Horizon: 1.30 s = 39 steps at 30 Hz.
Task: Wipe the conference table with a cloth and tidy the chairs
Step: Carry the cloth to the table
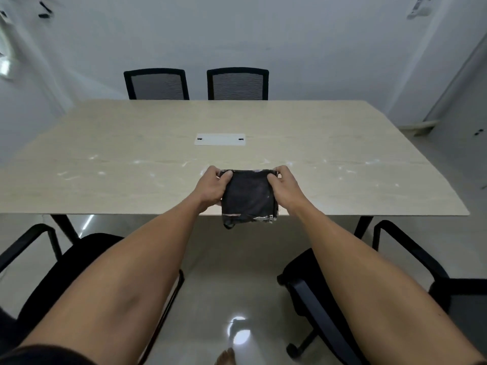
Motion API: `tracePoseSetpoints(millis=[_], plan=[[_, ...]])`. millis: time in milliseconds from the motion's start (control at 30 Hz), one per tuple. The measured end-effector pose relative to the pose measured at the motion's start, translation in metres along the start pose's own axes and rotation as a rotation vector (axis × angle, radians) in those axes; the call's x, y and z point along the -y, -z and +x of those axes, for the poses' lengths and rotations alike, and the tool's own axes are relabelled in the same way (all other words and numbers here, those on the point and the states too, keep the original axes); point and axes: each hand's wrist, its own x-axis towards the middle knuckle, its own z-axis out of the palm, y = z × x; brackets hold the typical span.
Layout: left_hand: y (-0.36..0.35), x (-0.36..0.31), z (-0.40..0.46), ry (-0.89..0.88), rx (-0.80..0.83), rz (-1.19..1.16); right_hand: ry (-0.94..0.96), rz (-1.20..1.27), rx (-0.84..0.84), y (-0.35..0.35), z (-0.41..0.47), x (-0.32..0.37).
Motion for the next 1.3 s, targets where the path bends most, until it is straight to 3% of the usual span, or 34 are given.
tracePoseSetpoints(millis=[300, 700, 1067, 1300], plan=[[0.020, 0.013, 0.096, 0.039, 0.089, -0.011, -0.080, 0.000, -0.076, -0.026, 0.071, 0.001], [-0.020, 0.005, 0.237, 0.072, 0.124, 0.009, -0.103, -0.004, -0.102, -0.001, 0.193, -0.032], [-0.137, -0.047, 0.357, 0.103, 0.248, 0.053, -0.208, 0.036, -0.185, 0.100, 0.295, -0.082], [-0.226, -0.061, 0.388, 0.114, 0.531, 0.144, -0.365, 0.046, -0.310, 0.163, 0.290, -0.137]])
